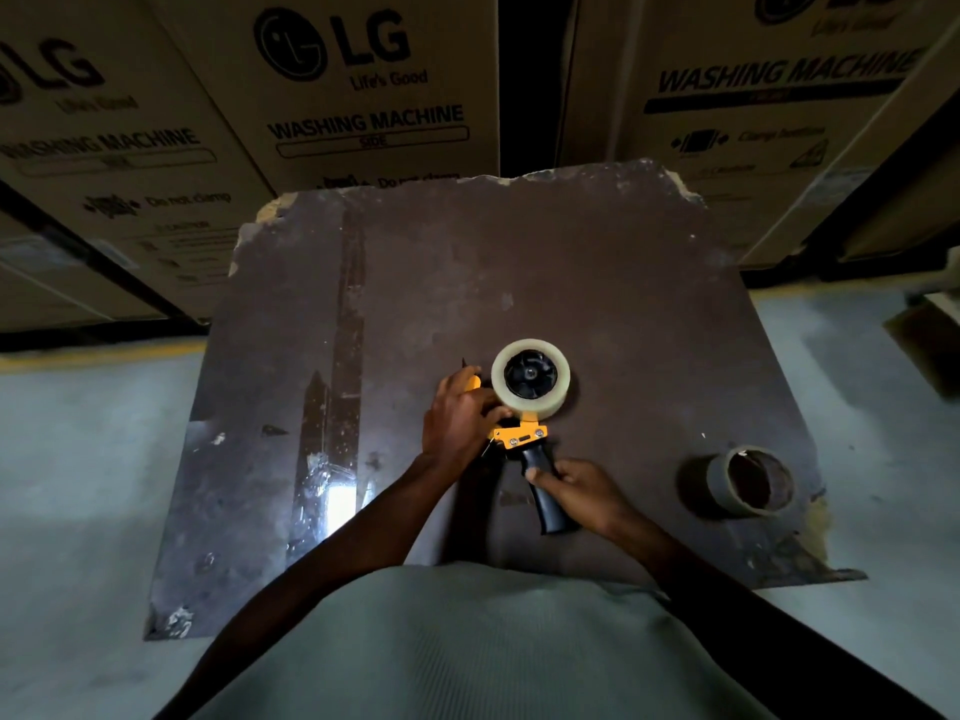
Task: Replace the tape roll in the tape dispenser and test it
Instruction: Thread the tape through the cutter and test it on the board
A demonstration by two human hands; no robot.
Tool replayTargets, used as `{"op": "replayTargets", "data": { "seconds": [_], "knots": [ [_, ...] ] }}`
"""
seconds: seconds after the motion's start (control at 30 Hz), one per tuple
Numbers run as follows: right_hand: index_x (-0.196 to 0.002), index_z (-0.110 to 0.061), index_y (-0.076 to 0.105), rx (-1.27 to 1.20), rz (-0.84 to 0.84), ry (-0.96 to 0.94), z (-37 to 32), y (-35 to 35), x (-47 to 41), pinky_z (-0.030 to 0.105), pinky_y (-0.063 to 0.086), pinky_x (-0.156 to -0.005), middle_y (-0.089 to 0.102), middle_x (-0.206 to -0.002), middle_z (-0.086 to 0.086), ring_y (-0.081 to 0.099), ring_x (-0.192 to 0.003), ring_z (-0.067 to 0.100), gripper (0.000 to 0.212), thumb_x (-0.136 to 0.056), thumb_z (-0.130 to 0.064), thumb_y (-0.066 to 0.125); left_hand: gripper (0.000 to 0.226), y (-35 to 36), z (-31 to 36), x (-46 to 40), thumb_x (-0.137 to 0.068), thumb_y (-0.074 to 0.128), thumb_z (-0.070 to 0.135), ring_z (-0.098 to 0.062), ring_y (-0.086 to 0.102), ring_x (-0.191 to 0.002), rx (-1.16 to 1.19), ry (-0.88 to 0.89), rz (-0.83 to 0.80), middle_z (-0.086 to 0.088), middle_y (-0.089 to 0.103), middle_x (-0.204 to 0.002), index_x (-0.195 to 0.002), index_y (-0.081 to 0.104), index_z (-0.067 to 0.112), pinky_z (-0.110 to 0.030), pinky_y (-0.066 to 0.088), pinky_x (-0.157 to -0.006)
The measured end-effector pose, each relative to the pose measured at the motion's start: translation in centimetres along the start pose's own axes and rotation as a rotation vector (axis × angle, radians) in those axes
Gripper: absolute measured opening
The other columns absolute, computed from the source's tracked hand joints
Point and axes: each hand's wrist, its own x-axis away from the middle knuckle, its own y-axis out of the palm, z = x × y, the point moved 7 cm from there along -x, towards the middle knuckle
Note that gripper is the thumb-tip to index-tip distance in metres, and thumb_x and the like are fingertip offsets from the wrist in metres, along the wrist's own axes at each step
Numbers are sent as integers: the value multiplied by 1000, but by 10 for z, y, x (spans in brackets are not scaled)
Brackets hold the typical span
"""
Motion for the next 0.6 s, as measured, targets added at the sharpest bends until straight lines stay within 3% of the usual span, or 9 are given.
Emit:
{"op": "replayTargets", "data": {
  "seconds": [0.07,0.17,0.3,0.37,0.43,0.5,0.6],
  "knots": [
    [-76,-14,63,-207,-71,75,-1,13,-4,50,56,-65,69,-68,7,65,-59,25,29,-89,-39,70,26,0,-1,0,-83,68,43,-24,40,-128,7,1,1,5,48,-140,-103,75,27,-40,49,-92],
    [-93,-9,58,-375,-122,144,-13,23,0,33,54,-51,67,-74,15,65,-52,24,11,-97,-19,60,27,0,-1,0,-83,70,42,-23,40,-128,6,5,21,5,48,-142,-102,75,25,-37,48,-93],
    [-92,-11,59,-366,-129,150,-14,22,2,34,52,-53,66,-75,17,63,-55,26,13,-97,-23,60,25,-3,0,0,-83,70,41,-23,40,-129,6,7,28,5,48,-142,-101,76,25,-39,48,-93],
    [-82,-11,64,-272,-86,130,-9,15,-4,45,52,-61,69,-75,18,64,-62,29,35,-89,-46,66,25,-4,1,0,-83,69,41,-23,41,-128,-1,18,31,4,49,-140,-101,76,25,-41,49,-93],
    [-77,-17,70,-147,-26,94,-3,1,-13,44,49,-64,70,-66,4,64,-63,24,53,-75,-69,64,24,-4,1,0,-83,70,40,-24,42,-127,3,25,35,3,50,-139,-101,76,25,-41,49,-93],
    [-70,-22,68,-184,23,79,-15,-14,-12,33,41,-56,60,-58,-4,53,-54,16,45,-75,-66,64,25,-4,2,1,-83,70,41,-23,41,-127,4,26,35,3,51,-139,-101,76,25,-41,49,-92],
    [-86,-16,67,-319,56,81,-34,-32,-13,28,48,-53,62,-73,7,55,-57,16,29,-92,-44,65,25,-6,2,1,-84,69,41,-23,41,-127,-5,35,37,3,51,-139,-103,76,26,-41,49,-92]
  ]
}}
